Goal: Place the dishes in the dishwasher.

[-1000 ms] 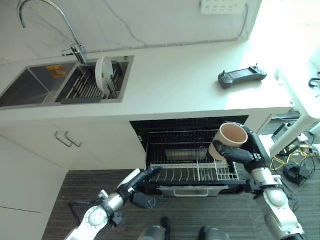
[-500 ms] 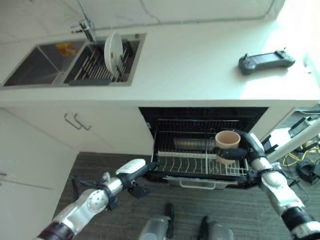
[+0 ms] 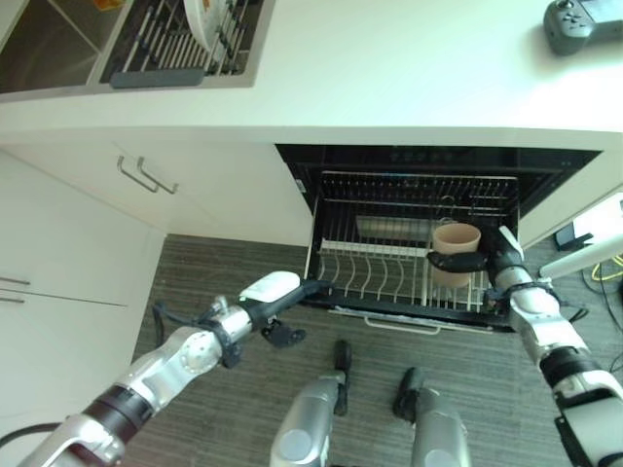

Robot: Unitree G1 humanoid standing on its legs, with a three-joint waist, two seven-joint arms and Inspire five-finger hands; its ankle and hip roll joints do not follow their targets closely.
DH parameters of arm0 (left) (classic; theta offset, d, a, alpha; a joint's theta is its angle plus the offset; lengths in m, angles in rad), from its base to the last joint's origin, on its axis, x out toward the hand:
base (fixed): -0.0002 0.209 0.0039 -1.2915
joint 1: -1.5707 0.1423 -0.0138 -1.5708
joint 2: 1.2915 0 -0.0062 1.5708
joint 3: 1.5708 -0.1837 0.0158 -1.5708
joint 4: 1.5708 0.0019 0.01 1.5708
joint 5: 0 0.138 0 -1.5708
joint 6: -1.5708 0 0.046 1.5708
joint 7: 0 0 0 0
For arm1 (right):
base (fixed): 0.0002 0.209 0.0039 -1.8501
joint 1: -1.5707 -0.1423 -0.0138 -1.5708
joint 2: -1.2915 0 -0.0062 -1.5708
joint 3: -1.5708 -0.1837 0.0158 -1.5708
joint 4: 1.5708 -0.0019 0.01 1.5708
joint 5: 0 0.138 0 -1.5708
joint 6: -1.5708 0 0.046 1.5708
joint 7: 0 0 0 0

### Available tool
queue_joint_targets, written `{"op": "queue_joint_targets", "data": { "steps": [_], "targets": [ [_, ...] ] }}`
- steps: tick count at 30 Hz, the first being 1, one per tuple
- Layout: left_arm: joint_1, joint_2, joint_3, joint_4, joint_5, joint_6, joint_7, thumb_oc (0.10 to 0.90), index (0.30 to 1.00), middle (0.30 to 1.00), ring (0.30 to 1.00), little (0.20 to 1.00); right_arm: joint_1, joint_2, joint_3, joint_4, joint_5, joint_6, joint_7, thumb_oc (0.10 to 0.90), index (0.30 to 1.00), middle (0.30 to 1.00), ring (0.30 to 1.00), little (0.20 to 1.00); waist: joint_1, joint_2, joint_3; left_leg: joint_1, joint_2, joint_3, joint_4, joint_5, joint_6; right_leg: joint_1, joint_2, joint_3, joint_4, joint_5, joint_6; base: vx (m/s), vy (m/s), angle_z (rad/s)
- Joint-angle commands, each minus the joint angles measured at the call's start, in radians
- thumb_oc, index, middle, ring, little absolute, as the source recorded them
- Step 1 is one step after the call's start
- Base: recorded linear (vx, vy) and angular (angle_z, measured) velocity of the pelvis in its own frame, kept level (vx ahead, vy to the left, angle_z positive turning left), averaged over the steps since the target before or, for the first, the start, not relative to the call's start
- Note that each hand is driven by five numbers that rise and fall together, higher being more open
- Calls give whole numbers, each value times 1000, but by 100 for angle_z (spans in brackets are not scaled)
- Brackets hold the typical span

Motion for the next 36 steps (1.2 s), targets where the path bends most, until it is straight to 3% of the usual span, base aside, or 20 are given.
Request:
{"op": "queue_joint_targets", "data": {
  "steps": [1,7,13,15,21,25,34,36],
  "targets": [
    [-12,16,40,-103,-75,-50,27,800,900,900,900,900,-65,-25,-34,-15,8,-83,-33,400,300,300,300,300,-8,-6,-55,-1,51,34,130,-234,-32,46,-9,91,-133,3,85,-21,42,0],
    [-23,-10,41,-99,-65,-48,41,800,900,900,900,900,-68,36,-47,2,15,-54,-92,400,300,300,300,300,-14,14,-32,-11,45,42,130,-232,-31,32,-15,99,-133,10,85,-23,45,-4],
    [-17,-33,41,-95,-50,-49,67,800,900,900,900,900,-42,68,-53,29,-91,-62,-199,400,300,300,300,300,-20,29,-23,-13,43,49,130,-233,-29,27,-17,102,-133,12,84,-3,28,-1],
    [-5,-39,44,-99,-44,-47,78,800,900,900,900,900,-10,76,-50,39,-186,-70,-282,800,900,900,900,900,-25,31,-19,-11,45,54,130,-236,-28,27,-17,102,-133,12,84,7,19,-6],
    [17,-55,37,-106,-17,-40,118,800,900,900,900,900,50,68,-39,33,-355,-75,-487,800,900,900,900,900,-37,31,-16,-6,49,61,130,-242,-26,26,-12,106,-133,12,82,5,7,-3],
    [29,-63,32,-109,-4,-28,140,800,900,900,900,900,76,66,-34,7,-409,-108,-530,800,900,900,900,900,-40,32,-16,-4,48,59,130,-244,-25,28,-11,110,-133,10,83,7,10,-4],
    [91,-99,41,-100,44,-30,171,800,900,900,900,900,178,88,-55,-96,-399,-243,-648,800,900,900,900,900,-52,32,-47,21,49,66,130,-258,-23,50,-12,109,-133,-5,85,0,0,0],
    [109,-108,50,-98,54,-32,173,800,900,900,900,900,211,98,-63,-114,-395,-245,-641,800,900,900,900,900,-56,32,-57,30,49,69,130,-261,-23,58,-13,110,-133,-9,85,0,0,0]
  ]
}}
